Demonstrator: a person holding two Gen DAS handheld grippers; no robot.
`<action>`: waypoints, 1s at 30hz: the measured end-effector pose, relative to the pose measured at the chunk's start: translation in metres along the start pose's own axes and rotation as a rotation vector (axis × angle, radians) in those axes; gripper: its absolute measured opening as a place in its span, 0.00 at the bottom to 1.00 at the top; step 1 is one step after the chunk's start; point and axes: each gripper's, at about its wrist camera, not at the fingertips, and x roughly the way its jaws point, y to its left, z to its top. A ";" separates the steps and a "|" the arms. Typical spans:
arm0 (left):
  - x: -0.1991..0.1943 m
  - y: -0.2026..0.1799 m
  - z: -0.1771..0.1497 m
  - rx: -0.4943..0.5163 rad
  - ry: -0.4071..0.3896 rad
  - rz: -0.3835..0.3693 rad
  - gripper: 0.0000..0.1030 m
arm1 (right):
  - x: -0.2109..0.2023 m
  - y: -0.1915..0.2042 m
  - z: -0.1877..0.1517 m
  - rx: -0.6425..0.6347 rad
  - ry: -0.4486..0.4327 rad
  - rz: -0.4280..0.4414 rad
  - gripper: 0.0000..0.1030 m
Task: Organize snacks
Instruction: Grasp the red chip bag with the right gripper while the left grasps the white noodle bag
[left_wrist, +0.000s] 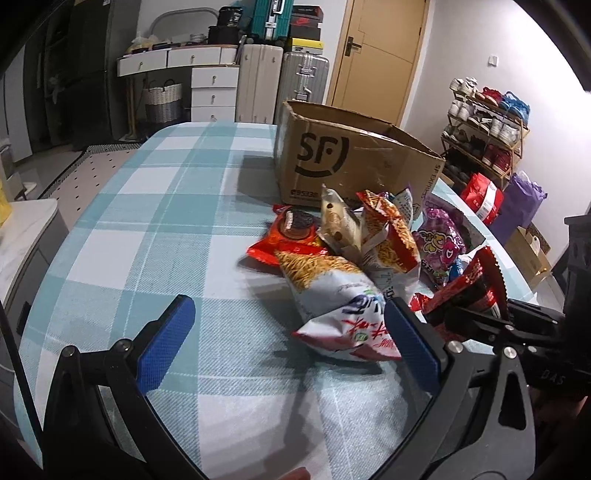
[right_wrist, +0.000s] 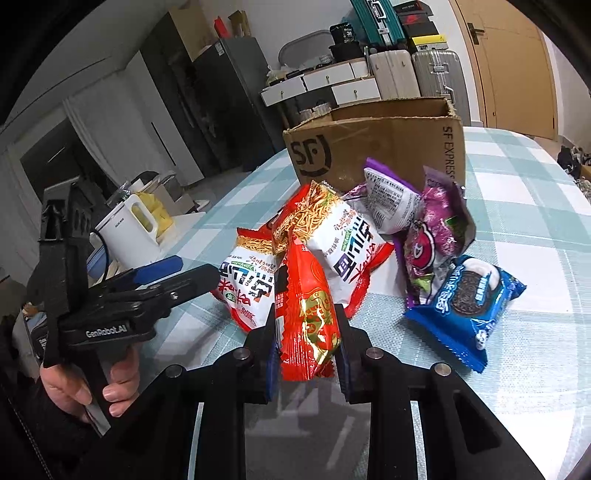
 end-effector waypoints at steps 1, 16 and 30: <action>0.003 -0.001 0.003 -0.001 0.008 -0.008 0.99 | 0.000 0.000 0.000 0.002 -0.004 -0.001 0.25; 0.038 -0.015 0.024 0.006 0.081 -0.067 0.99 | -0.020 -0.018 -0.005 0.042 -0.028 -0.004 0.25; 0.049 -0.011 0.017 -0.035 0.145 -0.168 0.38 | -0.028 -0.024 -0.005 0.055 -0.039 -0.003 0.25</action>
